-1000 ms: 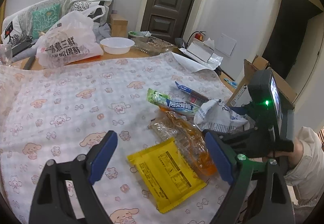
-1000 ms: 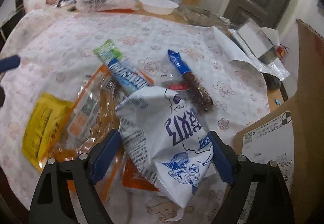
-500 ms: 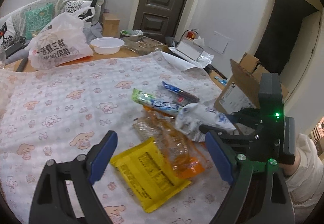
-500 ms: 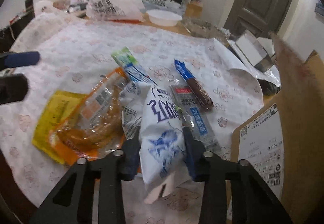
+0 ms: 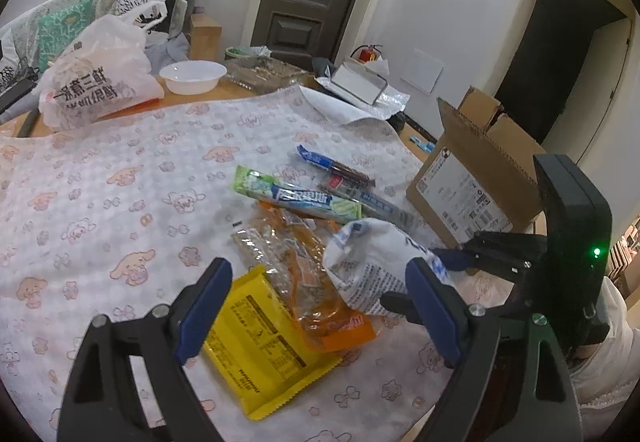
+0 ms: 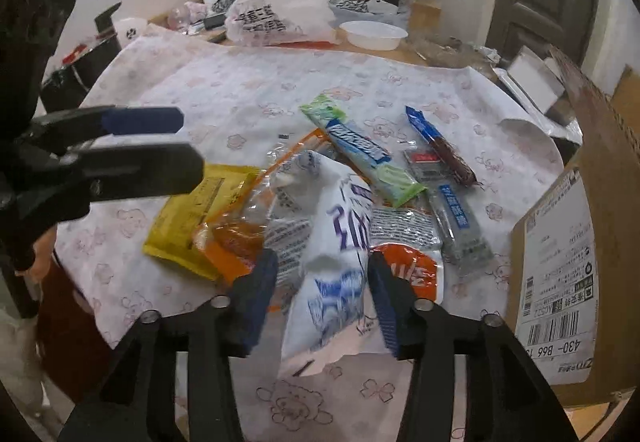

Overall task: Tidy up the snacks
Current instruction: 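Move the right gripper back to the table and grasp the white printed bag, then carry the white bag into the cardboard box and release it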

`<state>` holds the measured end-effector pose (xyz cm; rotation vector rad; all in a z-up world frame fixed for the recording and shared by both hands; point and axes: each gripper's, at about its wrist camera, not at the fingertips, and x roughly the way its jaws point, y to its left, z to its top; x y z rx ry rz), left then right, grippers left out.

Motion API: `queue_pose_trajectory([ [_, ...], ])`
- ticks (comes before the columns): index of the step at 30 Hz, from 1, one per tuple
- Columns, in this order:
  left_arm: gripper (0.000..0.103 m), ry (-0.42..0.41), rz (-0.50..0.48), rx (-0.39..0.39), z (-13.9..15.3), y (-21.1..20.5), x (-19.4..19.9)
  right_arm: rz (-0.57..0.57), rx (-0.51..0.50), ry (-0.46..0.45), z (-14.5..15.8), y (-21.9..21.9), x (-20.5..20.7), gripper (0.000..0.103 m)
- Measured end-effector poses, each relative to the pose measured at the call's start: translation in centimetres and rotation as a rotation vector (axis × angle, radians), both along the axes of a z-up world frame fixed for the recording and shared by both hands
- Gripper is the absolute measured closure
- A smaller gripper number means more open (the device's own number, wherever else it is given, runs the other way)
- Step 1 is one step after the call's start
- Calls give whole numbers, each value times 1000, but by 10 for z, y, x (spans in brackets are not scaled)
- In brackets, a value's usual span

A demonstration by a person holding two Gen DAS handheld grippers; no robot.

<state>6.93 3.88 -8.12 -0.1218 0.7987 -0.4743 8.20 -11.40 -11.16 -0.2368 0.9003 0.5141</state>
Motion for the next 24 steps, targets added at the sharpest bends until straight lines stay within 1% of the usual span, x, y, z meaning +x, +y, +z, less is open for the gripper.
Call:
queue_pose_trajectory([
  [2, 17, 12, -17, -8, -2, -6, 2, 1, -9, 8, -7, -1, 4, 49],
  [4, 17, 30, -34, -18, -6, -13, 5, 13, 5, 27, -15, 0, 7, 49],
  [6, 17, 45, -48, -19, -9, -20, 9, 16, 32, 33, -21, -3, 9, 52],
  [9, 17, 71, -80, -36, -14, -33, 16, 7, 70, 9, -23, -8, 6, 64],
  [11, 17, 91, -102, -45, -19, -42, 22, 1, 114, -4, -23, -15, 4, 68],
  [13, 17, 110, -125, -44, -25, -54, 28, 3, 163, -19, -23, -21, 1, 69],
  [15, 15, 123, -144, -49, -28, -61, 32, 12, 196, -14, -23, -25, 0, 70],
  [18, 14, 129, -150, -47, -29, -69, 36, 16, 221, -20, -22, -29, -1, 71],
  [20, 14, 132, -153, -50, -29, -71, 37, 19, 261, -21, -19, -33, -2, 72],
  [24, 15, 134, -132, -46, -27, -69, 35, 39, 279, -35, -13, -29, -6, 74],
])
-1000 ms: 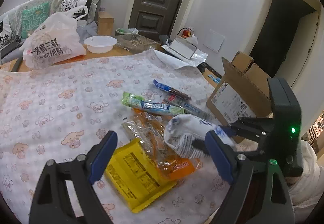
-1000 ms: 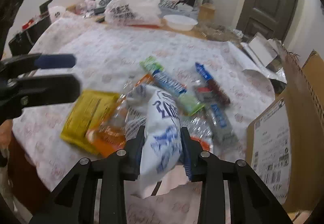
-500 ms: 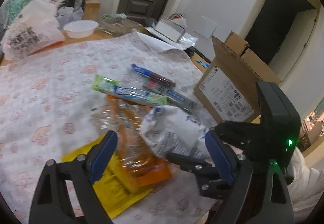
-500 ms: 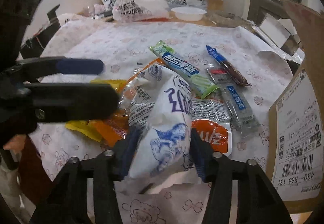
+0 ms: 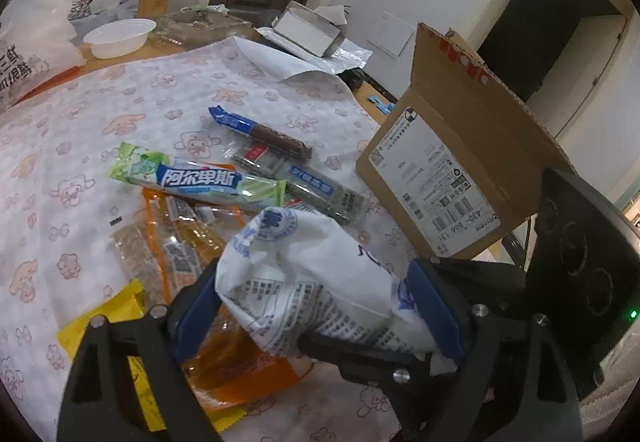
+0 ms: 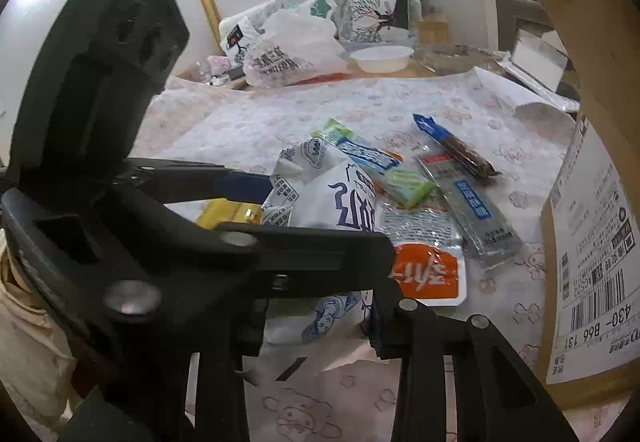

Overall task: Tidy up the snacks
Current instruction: 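Carry the white bag into the cardboard box and release it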

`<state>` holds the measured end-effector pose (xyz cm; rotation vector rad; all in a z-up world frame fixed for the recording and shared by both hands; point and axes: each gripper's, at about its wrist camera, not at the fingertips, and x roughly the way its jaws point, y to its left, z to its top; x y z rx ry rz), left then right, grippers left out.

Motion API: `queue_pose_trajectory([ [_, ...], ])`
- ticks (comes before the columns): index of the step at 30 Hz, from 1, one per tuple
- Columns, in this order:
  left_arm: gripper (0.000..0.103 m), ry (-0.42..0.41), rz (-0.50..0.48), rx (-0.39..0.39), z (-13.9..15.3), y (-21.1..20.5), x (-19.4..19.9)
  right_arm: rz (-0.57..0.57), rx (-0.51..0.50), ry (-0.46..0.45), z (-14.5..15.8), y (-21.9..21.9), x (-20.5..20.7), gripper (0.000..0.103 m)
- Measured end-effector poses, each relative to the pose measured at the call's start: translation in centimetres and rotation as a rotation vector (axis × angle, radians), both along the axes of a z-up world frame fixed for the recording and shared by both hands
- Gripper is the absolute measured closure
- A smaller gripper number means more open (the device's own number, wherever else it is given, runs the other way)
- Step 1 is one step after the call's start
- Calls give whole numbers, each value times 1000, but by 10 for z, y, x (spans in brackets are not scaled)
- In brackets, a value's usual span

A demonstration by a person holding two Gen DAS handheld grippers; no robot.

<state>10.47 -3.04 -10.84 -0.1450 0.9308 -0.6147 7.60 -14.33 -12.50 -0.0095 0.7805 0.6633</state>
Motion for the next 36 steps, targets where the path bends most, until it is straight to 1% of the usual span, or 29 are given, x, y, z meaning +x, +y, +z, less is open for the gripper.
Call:
queue_pose_trajectory([
  [2, 20, -14, 17, 4, 4, 4, -3, 4, 9, -7, 4, 3, -2, 74],
  [6, 24, -64, 46, 20, 20, 15, -16, 13, 15, -36, 16, 12, -8, 74],
  [8, 29, -94, 66, 22, 30, 23, -24, 23, 9, -56, 25, 19, -12, 74],
  [13, 33, -181, 114, 23, 64, 45, -47, 54, 5, -107, 52, 38, -24, 74],
  [16, 34, -231, 131, 26, 86, 53, -60, 75, 7, -159, 74, 47, -34, 74],
  [21, 35, -303, 144, 45, 122, 51, -75, 88, 26, -220, 106, 47, -45, 73],
  [24, 36, -347, 135, 70, 141, 38, -81, 80, 33, -257, 122, 37, -52, 73],
  [27, 37, -379, 106, 91, 157, 14, -83, 55, 48, -285, 135, 17, -56, 73],
  [31, 38, -403, 34, 113, 173, -34, -74, -5, 66, -312, 146, -22, -61, 73],
  [36, 38, -393, -67, 138, 176, -103, -54, -111, 82, -308, 147, -87, -57, 72],
])
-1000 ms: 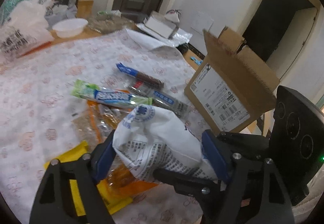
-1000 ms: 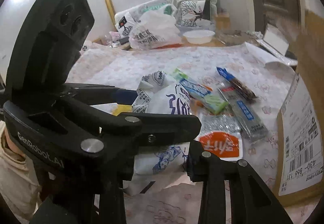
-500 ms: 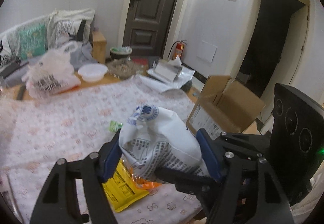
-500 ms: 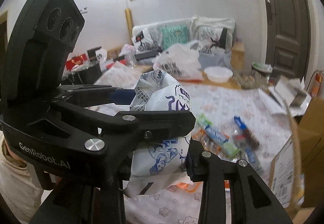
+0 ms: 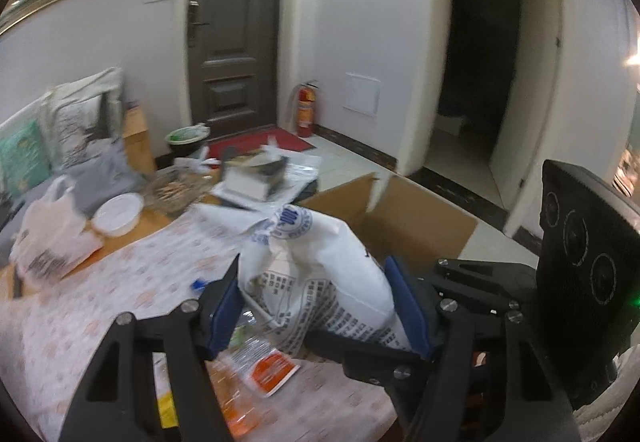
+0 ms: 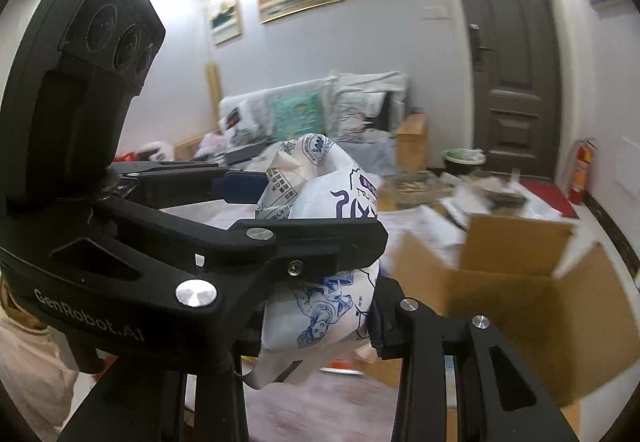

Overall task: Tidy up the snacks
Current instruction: 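Carry the white bag into the cardboard box and release it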

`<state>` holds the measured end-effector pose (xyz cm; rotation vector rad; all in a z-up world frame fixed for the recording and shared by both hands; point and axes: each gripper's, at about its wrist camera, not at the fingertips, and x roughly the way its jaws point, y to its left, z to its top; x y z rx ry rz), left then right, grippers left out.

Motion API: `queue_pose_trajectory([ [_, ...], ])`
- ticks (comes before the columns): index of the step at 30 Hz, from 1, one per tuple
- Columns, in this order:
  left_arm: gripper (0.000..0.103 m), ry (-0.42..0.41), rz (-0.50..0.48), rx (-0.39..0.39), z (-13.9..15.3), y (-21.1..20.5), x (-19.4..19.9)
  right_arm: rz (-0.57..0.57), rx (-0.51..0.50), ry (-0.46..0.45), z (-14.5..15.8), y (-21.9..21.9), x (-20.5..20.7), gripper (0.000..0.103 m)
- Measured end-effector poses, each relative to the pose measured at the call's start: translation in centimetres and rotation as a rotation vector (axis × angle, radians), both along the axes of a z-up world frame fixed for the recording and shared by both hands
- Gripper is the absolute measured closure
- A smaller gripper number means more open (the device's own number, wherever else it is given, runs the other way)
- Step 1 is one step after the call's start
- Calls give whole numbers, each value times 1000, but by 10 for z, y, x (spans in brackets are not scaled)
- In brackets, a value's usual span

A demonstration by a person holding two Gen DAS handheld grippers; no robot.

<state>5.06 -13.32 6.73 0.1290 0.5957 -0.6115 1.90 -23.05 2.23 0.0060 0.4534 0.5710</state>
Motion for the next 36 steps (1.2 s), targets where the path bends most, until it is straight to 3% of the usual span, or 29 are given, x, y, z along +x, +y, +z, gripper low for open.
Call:
queue_pose_trajectory([
  [7, 38, 83, -120, 59, -19, -90, 44, -138, -9, 63, -16, -78, 21, 72],
  [16, 37, 203, -156, 119, -60, -141, 83, -191, -66, 169, -48, -124, 46, 72],
  [22, 35, 211, -143, 179, -72, -146, 89, -206, -70, 196, -62, -133, 51, 68],
  [28, 29, 188, -141, 140, -60, -134, 83, -215, -71, 150, -50, -128, 37, 67],
  [33, 28, 158, -108, 118, -47, -111, 73, -194, -95, 155, -47, -115, 35, 50],
  [36, 27, 134, -72, 100, -37, -89, 65, -170, -108, 141, -40, -100, 29, 47],
])
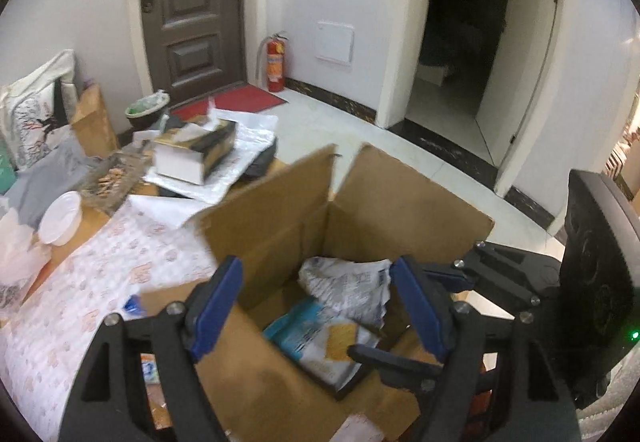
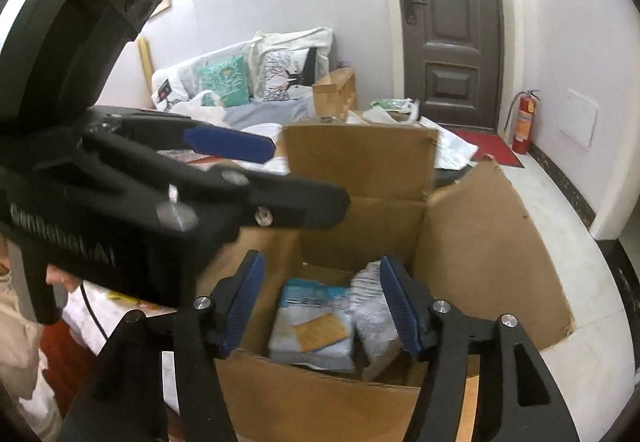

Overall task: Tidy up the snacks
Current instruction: 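Carry the white bag into the cardboard box and release it, then return the right gripper to the table and grasp the orange sausage pack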

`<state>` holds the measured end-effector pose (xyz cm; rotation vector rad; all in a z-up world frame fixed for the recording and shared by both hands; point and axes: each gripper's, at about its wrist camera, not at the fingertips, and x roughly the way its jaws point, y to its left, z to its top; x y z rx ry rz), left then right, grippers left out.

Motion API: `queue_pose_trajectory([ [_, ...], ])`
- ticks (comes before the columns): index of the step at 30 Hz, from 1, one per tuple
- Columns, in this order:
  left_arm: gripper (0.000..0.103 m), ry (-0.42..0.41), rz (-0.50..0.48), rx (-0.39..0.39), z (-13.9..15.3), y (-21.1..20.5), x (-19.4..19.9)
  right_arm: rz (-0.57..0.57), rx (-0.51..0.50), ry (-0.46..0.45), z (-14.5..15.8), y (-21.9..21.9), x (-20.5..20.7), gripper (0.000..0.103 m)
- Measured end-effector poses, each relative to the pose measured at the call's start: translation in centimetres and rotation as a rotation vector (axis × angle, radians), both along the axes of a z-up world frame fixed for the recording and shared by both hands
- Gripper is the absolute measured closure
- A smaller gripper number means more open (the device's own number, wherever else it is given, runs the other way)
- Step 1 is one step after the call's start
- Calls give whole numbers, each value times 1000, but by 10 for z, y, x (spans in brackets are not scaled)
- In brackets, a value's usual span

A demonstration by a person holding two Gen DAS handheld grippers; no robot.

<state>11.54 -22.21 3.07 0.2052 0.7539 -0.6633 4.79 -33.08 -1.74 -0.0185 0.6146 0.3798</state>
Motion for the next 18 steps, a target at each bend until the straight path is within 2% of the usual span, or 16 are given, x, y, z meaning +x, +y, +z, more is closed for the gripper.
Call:
queue_pose_trajectory([
  [10, 24, -85, 186, -30, 22, 112, -49, 133, -24, -60, 26, 85, -22, 46],
  [14, 23, -93, 270, -43, 15, 164, -65, 200, -27, -54, 27, 130, -25, 46],
  [18, 23, -87, 351, -48, -4, 212, -77, 259, -45, -32, 19, 174, -29, 46],
])
